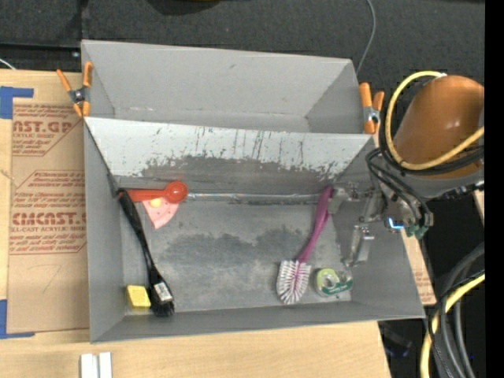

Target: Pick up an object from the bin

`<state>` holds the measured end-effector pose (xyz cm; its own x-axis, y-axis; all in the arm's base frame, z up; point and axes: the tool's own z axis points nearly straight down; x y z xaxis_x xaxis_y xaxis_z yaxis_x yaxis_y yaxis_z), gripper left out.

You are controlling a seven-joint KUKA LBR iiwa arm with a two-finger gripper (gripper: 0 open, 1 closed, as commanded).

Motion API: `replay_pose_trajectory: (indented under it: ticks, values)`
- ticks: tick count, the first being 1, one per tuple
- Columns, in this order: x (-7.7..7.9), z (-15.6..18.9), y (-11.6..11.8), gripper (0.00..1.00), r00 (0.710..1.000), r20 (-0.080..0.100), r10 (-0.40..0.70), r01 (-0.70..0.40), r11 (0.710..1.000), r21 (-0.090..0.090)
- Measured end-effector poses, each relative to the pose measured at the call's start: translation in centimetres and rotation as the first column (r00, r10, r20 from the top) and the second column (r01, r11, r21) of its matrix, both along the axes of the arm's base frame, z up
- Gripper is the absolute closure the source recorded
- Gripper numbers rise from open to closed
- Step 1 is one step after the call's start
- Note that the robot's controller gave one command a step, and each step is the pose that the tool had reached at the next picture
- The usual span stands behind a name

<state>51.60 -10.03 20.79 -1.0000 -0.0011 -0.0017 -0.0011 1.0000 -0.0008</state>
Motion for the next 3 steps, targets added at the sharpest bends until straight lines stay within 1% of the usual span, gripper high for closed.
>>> replay_pose_trajectory:
  ticks: [1, 2, 3]
  values:
    - [0.0, 0.0, 0.0, 0.00, 1.000, 0.000, 0.001, -0.001, 1.000, 0.000]
    - [-0.3, -6.7, 5.1, 0.00, 0.927, -0.003, 0.376, -0.376, 0.927, 0.003]
    - [2.8, -7.6, 3.1, 0.00, 0.929, 0.006, 0.370, -0.370, 0.929, -0.004]
